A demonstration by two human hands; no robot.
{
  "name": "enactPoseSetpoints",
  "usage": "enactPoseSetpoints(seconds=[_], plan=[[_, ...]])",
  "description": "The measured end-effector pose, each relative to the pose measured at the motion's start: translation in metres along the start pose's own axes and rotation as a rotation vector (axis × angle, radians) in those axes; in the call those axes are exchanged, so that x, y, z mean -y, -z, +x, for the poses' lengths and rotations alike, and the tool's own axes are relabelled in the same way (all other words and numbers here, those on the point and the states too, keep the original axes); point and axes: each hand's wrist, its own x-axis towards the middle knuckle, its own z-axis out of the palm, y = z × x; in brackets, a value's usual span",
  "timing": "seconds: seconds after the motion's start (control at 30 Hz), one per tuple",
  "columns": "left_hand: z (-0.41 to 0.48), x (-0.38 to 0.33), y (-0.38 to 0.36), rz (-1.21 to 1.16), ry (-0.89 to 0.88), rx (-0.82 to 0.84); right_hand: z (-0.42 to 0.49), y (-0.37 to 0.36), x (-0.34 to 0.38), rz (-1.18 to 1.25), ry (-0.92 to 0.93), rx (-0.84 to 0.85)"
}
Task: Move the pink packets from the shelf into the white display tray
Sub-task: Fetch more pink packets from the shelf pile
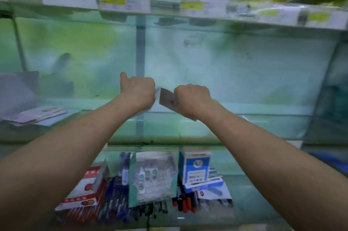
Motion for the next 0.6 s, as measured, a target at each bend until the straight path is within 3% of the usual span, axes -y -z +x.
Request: enactPoseSetpoints(seconds=[0.4,0.6], plan=[[-0.064,-0.154,0.077,-0.206,-0.187,-0.052,-0.124,0.022,-0.126,-0.080,-0.196,-0.005],[-0.112,-0.231,0.106,-0.275,-0.292,-0.049,-0.200,0.028,-0.170,-0.101,-0.324,0.072]])
